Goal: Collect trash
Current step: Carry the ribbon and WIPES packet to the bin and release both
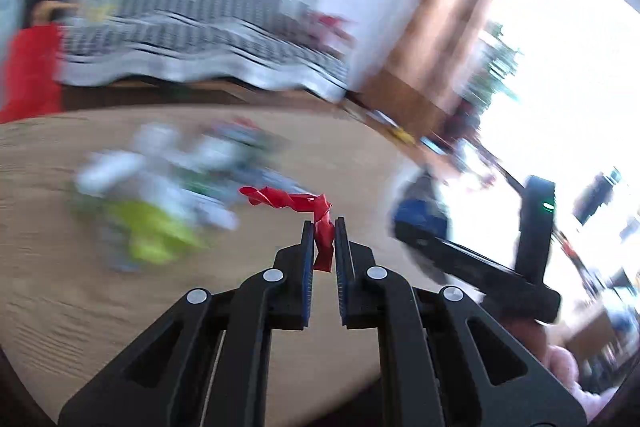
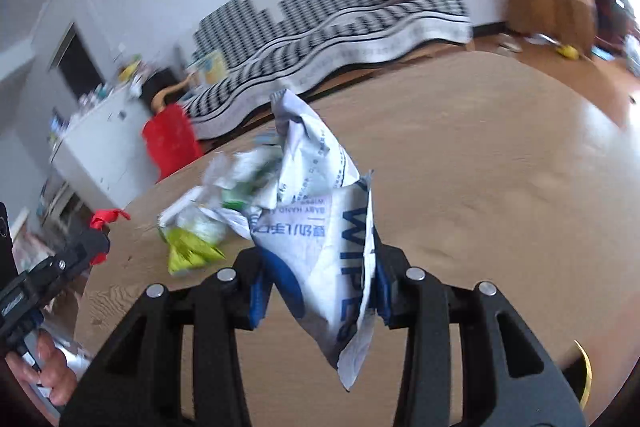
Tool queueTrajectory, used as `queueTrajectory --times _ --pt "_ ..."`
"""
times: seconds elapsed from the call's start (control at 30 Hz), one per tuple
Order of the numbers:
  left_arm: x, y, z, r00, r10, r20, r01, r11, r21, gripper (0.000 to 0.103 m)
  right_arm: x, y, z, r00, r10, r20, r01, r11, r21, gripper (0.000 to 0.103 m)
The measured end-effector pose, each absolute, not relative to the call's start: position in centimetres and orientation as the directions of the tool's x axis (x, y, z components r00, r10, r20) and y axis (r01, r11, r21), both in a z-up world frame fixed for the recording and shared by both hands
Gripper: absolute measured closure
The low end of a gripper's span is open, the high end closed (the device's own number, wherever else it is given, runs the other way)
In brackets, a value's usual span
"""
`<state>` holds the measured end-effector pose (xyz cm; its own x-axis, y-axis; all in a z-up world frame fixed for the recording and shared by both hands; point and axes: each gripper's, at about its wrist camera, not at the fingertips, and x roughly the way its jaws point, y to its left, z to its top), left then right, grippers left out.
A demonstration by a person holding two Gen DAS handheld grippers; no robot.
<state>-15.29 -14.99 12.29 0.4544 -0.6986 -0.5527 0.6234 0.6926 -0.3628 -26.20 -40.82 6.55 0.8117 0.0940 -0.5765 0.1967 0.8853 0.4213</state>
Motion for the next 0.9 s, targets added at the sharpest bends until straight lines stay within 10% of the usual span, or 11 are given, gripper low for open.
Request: queueTrajectory --times 0.2,0.47,0.9 --pt "-23.0 -30.1 9.5 0.102 -0.717 -0.690 0.810 0.462 -0.362 0.094 -39.1 -51.2 1.8 0.722 -0.067 -0.689 0.447 0.805 0.391 0.062" --pt "-28.5 -42.0 -7.9 -0.121 -0.313 -0.942 0.880 0.405 -0.248 0.094 -44.5 -57.3 -11.9 0.601 0.157 -0.783 0.597 0.563 0.571 0.063" --pt "-27.7 -42.8 -11.4 -0.193 -0.236 -0.953 0.852 0.442 -0.282 0.094 -45.4 -58.3 -16.7 0.629 0.250 -0.736 0.598 0.449 0.664 0.058"
